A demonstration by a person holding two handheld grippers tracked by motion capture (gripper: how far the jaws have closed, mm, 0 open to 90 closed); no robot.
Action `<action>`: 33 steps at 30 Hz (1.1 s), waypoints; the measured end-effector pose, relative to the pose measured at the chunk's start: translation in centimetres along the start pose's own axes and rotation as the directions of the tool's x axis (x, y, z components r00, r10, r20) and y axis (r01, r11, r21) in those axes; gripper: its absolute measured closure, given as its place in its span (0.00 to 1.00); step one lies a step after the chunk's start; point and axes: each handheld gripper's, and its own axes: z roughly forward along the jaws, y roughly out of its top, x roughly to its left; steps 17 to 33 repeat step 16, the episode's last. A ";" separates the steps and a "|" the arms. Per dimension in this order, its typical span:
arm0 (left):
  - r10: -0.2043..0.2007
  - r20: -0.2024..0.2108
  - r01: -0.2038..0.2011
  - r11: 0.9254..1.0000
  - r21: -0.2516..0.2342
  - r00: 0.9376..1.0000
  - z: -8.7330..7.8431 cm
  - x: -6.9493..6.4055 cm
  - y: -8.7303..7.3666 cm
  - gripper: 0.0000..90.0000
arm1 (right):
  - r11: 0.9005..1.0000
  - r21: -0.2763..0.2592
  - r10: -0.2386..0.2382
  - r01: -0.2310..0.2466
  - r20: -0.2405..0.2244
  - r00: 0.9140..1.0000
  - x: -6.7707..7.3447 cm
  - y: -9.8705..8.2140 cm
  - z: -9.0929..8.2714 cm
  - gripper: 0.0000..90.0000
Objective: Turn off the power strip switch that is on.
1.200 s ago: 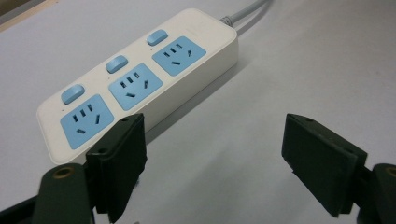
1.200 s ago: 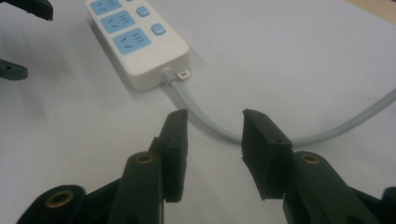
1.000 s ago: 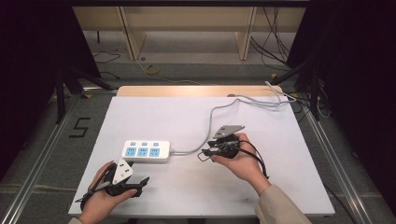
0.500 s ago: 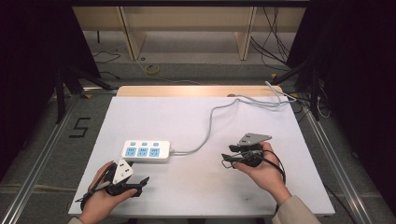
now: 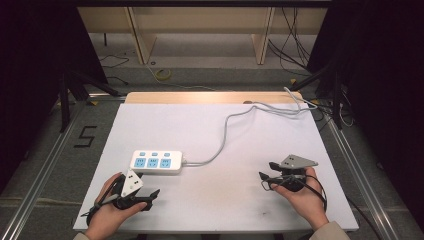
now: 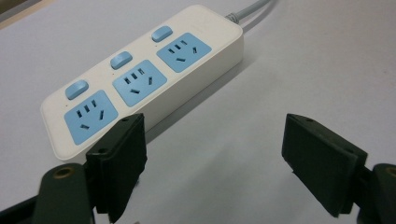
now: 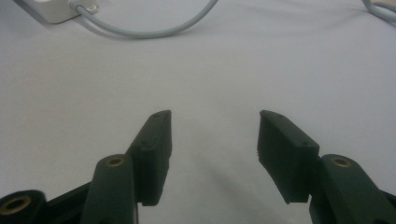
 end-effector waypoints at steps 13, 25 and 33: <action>0.009 -0.001 -0.009 1.000 0.001 1.000 -0.1 0.0 0.1 0.25 | 0.998 -0.049 0.028 -0.027 0.021 0.999 0.1 -1.6 -0.7 0.48; 0.009 0.001 -0.009 1.000 0.000 1.000 -0.1 0.0 0.1 0.25 | 0.998 -0.059 0.026 -0.024 0.020 0.999 0.0 -1.6 -0.7 0.47; 0.009 0.001 -0.009 1.000 0.000 1.000 -0.1 0.0 0.1 0.25 | 0.998 -0.059 0.026 -0.024 0.020 0.999 0.0 -1.6 -0.7 0.47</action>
